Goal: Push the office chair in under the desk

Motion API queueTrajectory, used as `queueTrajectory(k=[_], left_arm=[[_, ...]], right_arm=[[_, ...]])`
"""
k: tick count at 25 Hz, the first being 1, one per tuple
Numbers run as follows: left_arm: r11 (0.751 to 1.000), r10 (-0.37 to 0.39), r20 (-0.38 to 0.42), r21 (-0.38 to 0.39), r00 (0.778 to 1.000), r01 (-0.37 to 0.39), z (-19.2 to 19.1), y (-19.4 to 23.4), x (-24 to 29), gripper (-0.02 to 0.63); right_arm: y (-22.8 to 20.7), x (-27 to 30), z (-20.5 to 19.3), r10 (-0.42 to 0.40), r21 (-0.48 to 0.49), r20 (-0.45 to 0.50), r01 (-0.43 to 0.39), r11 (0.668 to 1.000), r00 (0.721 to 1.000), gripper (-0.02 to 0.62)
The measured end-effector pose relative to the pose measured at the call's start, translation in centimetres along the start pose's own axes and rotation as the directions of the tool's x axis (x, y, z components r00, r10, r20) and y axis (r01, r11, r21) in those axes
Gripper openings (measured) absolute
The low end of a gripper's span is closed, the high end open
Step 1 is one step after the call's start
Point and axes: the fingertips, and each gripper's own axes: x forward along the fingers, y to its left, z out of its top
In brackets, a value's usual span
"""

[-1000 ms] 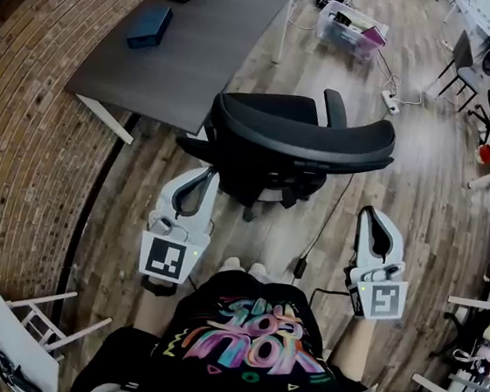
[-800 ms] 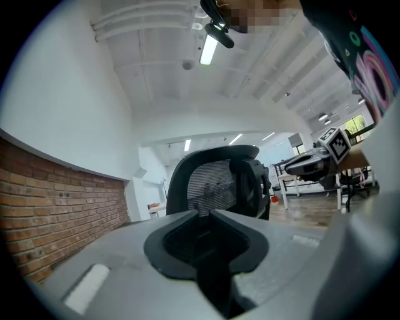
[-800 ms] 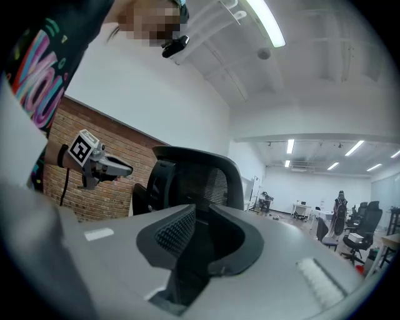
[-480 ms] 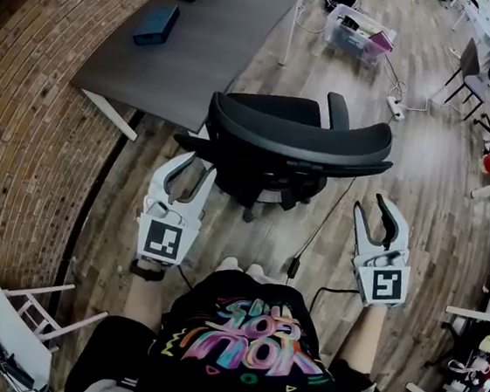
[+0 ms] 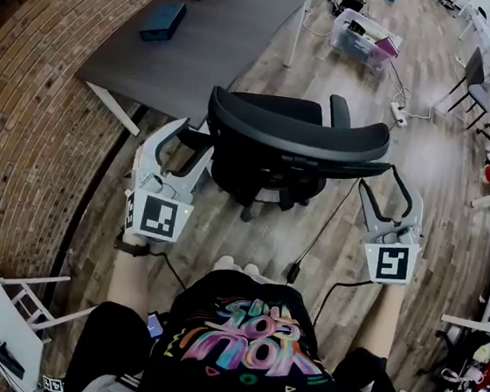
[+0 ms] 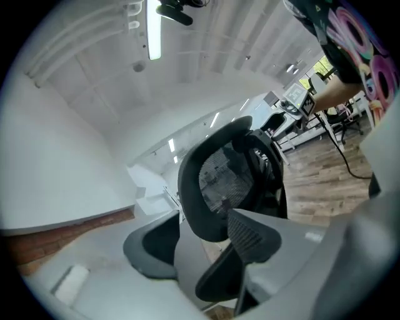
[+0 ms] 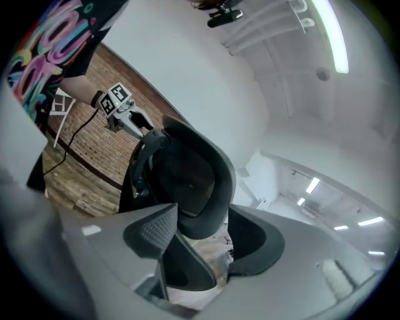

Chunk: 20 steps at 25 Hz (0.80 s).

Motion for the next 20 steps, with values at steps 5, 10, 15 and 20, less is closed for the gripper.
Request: queueTrajectory(k=[5,10,15,20], left_arm=[[0.995,-0.005,0.068,0.097,0.998,-0.001,4.2,1.3,1.2,0.250],[0.986,-0.041,0.121,0.164,0.992,0.020,7.4,0.9,2.2,0.258],[0.975,-0.100,0.125,0.211,0.987,0.072,8.5,-0.3,3.4,0.258],[0.972,-0.089,0.139,0.230,0.986,0.055,9.0,-0.3,4.1,0.229]], right_arm=[[-1.8,0.6,3.9,-0.007,-0.101,0.077,0.014,0.995,0.997,0.245],[-1.4,1.4,7.0,0.019,-0.220,0.154,0.015,0.975,0.988,0.244],[-0.5,2.4,7.9,0.060,-0.296,0.160,-0.010,0.955,0.985,0.241],[-0.5,3.1,8.8,0.059,-0.276,0.185,-0.006,0.961,0.981,0.204]])
